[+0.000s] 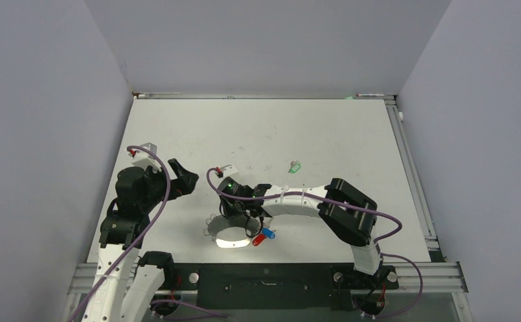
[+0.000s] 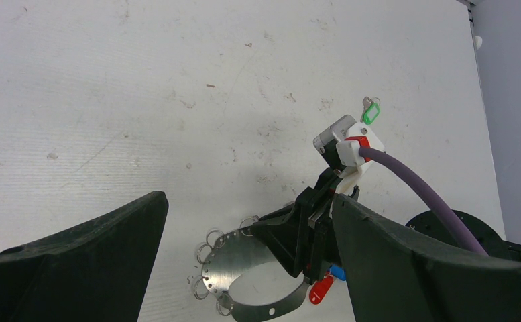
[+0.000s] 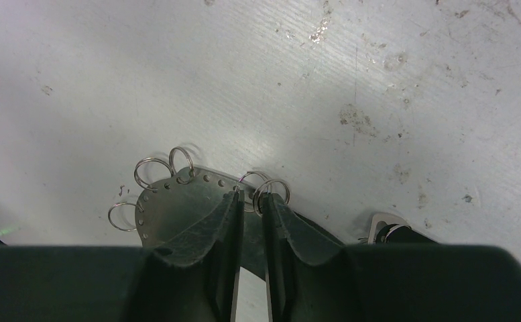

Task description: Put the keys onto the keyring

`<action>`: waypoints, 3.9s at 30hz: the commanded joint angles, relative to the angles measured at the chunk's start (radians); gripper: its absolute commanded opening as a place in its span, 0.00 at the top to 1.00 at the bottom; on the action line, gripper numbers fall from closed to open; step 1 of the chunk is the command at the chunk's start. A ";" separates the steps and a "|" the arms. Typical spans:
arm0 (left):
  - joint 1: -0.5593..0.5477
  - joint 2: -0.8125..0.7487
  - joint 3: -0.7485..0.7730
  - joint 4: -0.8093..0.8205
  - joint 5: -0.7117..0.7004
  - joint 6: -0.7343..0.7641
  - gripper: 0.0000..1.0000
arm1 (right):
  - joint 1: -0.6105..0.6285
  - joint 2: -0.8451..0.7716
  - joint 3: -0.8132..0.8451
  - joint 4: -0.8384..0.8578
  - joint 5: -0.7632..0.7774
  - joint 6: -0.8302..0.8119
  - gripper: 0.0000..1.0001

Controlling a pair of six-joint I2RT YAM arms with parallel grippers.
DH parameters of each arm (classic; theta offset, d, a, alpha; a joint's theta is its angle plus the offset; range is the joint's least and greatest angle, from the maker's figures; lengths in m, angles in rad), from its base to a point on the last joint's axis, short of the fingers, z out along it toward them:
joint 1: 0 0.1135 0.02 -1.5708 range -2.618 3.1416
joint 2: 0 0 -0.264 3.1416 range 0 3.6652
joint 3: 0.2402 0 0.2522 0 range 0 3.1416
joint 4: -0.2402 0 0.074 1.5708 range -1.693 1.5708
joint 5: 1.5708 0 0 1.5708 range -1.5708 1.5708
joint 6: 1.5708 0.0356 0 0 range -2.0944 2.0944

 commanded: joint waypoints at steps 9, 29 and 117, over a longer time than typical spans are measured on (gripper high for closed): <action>0.001 -0.005 0.014 0.025 -0.007 0.011 0.10 | -0.006 0.007 0.010 0.034 0.008 -0.006 0.81; 0.001 -0.007 0.014 0.023 -0.007 0.011 0.10 | -0.011 0.039 0.023 0.028 0.012 -0.006 0.80; -0.062 -0.107 -0.084 0.229 0.147 -0.044 0.12 | -0.077 -0.465 -0.242 0.199 0.075 0.112 0.95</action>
